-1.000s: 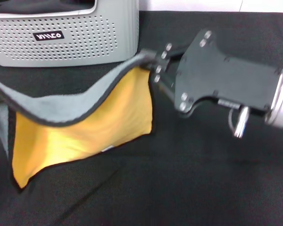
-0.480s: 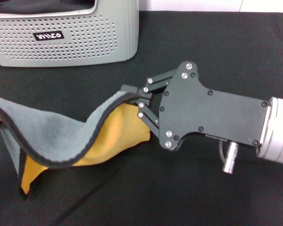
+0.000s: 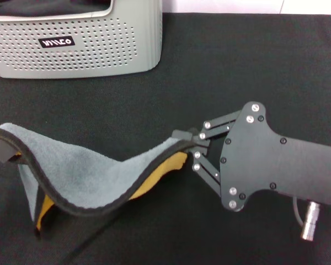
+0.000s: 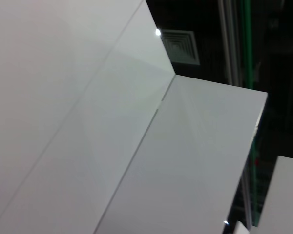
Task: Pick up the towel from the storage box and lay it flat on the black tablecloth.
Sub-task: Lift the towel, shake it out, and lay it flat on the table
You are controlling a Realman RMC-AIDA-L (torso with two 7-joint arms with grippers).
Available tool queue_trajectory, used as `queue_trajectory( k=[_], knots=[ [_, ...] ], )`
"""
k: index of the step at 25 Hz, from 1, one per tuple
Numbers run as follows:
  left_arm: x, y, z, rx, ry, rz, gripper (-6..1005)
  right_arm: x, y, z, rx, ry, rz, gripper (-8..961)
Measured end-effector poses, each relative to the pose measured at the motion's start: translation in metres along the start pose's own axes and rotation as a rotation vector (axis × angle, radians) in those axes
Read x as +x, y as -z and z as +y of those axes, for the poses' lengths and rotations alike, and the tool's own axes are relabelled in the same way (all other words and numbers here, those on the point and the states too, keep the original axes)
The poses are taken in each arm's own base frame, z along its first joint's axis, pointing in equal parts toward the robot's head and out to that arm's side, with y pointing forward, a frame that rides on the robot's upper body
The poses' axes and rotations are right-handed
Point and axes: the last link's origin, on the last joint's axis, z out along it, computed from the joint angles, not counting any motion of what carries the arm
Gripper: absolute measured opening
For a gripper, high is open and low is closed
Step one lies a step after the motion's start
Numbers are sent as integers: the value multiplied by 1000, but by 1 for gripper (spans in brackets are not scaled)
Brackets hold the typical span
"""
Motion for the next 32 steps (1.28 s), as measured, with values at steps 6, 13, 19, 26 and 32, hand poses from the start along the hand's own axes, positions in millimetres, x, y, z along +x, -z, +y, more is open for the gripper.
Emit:
queue_trajectory(
  k=[6,13,19,26,32],
  knots=[
    [5,-9,-1,-68,28,-37,8,-5,7,2,-18,10,-2,15],
    [10,-13,2,-115,62,-70,7,-18,11,6,-52,42,-29,16],
    [11,-18,5,-151,87,-93,7,-19,19,10,-67,40,-24,16],
    [19,-19,12,-192,94,-114,7,-23,31,15,-86,44,-25,16],
    [24,-20,16,-214,105,-125,7,-29,39,17,-96,63,-27,16]
  ],
)
